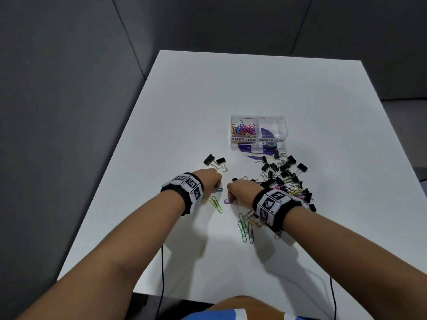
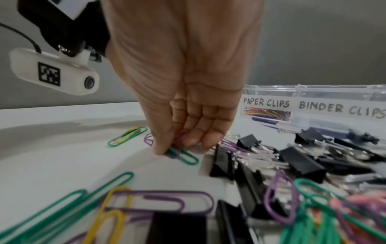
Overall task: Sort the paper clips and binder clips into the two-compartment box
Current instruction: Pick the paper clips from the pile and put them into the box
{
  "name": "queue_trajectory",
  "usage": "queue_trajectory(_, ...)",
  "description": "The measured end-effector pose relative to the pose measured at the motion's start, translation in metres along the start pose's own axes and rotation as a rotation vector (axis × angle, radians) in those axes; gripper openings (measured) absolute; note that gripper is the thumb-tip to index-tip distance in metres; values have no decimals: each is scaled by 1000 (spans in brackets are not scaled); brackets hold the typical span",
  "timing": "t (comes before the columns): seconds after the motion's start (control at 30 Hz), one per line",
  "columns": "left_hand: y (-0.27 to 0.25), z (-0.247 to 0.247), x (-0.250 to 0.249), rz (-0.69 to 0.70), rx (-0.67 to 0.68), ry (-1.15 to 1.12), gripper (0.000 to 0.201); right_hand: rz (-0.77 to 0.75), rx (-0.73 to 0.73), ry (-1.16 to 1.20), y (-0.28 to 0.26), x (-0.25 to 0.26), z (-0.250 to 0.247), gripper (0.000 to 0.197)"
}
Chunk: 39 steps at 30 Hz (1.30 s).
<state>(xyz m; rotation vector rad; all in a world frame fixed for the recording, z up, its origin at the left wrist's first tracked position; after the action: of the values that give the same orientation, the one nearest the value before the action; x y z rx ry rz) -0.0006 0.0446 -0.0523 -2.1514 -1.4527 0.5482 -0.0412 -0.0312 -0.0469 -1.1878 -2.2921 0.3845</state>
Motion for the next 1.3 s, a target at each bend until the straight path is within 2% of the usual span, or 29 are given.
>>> queue_trajectory(0.23, -4, -1, -2, -22, -20, 28, 21, 26, 88, -55, 3, 0, 7, 26)
queue_trajectory(0.47, -7, 3, -2, -17, -11, 25, 24, -38, -45, -77, -5, 7, 0, 19)
queue_trajectory(0.6, -15, 5, 0, -6, -32, -8, 24, -66, -116, 53, -19, 9, -16, 8)
queue_trajectory(0.7, -21, 8, 5, -28, -40, -104, 25, -78, -132, 194, -28, 3, -22, 18)
queue_trajectory(0.83, -29, 10, 6, -60, -15, -190, 16, -63, -23, 199, -40, 4, -12, 42)
queue_trajectory(0.93, -35, 12, 2, -42, 12, -208, 9, -36, 57, 177, -48, 8, -1, 28)
queue_trajectory(1.1, -43, 19, -1, 17, -62, -72, 30, -125, 118, 21, -68, 15, 15, 7)
queue_trajectory(1.13, -43, 22, -2, 32, -70, -40, 31, -158, 142, -35, -71, 16, 20, 12)
queue_trajectory(1.23, -42, 26, -2, 47, -91, 5, 30, -242, 282, -154, -80, 17, 37, 42)
queue_trajectory(1.3, -42, 24, -2, 43, -89, 0, 30, -269, 297, -201, -78, 18, 40, 47)
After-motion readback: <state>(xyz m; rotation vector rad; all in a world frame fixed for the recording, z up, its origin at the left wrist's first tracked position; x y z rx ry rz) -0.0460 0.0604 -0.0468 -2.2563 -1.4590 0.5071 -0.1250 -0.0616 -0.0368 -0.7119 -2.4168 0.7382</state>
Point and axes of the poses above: each hand's wrist, its own y-axis towards the middle knuckle, its own z-axis out of the palm, x = y × z, the point moved 7 cm from there along y, towards the middle knuckle, and after that the axes turned 11 degrees about -z, right-handed, at the moved point
